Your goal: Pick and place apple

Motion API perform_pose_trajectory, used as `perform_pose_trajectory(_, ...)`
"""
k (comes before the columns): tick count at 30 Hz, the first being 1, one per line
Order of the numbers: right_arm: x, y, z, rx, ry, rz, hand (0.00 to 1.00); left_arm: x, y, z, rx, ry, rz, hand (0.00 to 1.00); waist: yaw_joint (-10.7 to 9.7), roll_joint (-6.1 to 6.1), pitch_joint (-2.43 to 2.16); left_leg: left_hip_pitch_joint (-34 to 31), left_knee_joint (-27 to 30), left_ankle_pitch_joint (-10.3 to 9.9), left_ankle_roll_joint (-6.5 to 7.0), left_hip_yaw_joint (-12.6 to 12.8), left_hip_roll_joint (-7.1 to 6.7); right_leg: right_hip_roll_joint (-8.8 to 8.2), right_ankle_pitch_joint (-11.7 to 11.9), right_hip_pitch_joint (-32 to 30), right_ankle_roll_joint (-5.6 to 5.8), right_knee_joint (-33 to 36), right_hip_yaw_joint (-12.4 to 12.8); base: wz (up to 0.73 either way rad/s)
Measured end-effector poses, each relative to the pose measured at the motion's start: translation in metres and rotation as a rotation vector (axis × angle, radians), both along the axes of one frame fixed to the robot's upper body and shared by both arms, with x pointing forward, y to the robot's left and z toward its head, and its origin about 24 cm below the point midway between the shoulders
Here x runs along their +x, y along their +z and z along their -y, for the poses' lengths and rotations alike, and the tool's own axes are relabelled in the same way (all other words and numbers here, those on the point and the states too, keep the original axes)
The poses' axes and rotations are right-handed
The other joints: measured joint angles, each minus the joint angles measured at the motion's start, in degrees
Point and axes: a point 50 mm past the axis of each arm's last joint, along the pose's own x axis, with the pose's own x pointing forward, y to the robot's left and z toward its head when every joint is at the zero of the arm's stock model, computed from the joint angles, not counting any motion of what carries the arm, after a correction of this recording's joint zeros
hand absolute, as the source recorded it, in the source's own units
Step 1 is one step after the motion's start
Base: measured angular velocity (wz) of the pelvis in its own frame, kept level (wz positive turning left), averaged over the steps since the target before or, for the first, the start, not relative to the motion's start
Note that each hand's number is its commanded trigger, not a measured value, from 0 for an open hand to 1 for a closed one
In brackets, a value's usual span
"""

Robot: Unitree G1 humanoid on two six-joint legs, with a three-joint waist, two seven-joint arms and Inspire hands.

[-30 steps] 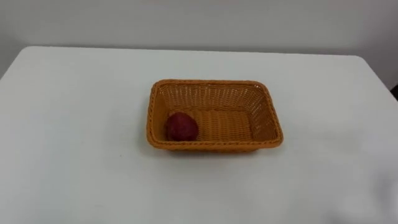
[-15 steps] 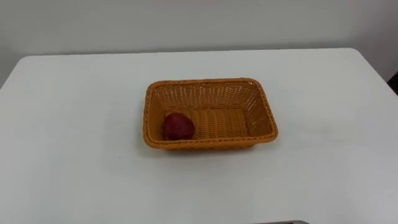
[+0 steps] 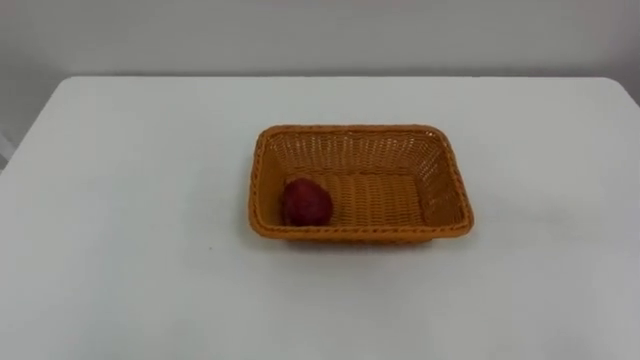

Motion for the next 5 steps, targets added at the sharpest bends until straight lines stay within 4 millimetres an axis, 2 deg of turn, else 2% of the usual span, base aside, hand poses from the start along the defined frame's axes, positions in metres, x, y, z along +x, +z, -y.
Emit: perform_pose_trajectory(5, -0.014, -0.006, -0.007, 0.076, 0.083, -0.1, 0.0, -0.003, -0.002, 0.005, -0.015, -0.026, -0.033, 0.0, 0.1, 0.12, 0.05, 0.0, 0.2, 0.0, 0.0, -0.2, 0.0, 0.0, 0.0, 0.2, 0.05, 0.0, 0.1, 0.02)
